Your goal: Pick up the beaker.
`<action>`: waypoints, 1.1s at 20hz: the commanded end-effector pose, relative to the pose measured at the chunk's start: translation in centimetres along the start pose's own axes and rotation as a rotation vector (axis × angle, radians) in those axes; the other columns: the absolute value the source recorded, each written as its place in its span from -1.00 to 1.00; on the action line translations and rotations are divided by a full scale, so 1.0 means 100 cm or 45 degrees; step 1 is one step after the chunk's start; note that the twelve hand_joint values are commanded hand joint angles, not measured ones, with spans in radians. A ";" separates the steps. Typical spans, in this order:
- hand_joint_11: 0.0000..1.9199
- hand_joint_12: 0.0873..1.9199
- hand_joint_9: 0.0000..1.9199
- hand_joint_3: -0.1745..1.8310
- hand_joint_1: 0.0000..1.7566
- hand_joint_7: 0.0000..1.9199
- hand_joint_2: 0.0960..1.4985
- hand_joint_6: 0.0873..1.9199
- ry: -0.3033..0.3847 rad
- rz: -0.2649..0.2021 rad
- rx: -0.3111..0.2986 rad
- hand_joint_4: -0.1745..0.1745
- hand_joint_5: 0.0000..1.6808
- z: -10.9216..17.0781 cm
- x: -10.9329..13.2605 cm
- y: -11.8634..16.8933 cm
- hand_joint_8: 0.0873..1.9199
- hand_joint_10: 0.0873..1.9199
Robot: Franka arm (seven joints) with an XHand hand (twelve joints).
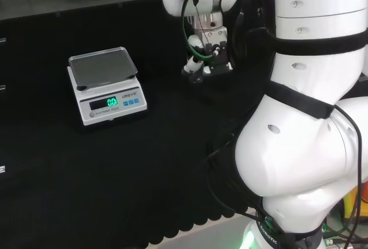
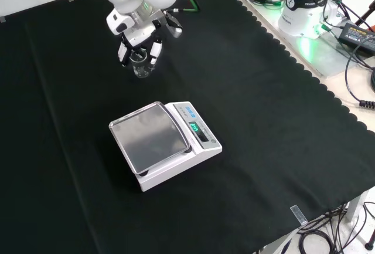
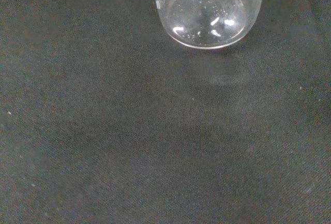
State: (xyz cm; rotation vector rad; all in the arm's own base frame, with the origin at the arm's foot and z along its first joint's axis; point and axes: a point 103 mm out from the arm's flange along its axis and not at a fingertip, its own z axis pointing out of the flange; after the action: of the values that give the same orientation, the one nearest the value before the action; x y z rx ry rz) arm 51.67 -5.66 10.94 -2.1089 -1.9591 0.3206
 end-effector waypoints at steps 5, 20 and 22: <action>0.73 -0.67 0.65 -0.92 0.30 -0.02 0.45 -0.14 0.017 -0.025 -0.090 -0.59 0.27 -0.056 0.005 -0.034 -0.09 -0.93; 0.74 -0.67 0.66 -0.91 0.30 -0.01 0.44 -0.15 -0.024 -0.036 -0.123 -0.57 0.27 -0.109 0.016 -0.062 -0.09 -0.93; 0.73 -0.67 0.66 -0.91 0.30 -0.01 0.44 -0.15 -0.032 -0.038 -0.119 -0.57 0.27 -0.109 0.017 -0.062 -0.09 -0.93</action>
State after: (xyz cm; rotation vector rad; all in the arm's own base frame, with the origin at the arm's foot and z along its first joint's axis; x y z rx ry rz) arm 49.60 -3.98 23.30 -2.1493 -2.0497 0.2452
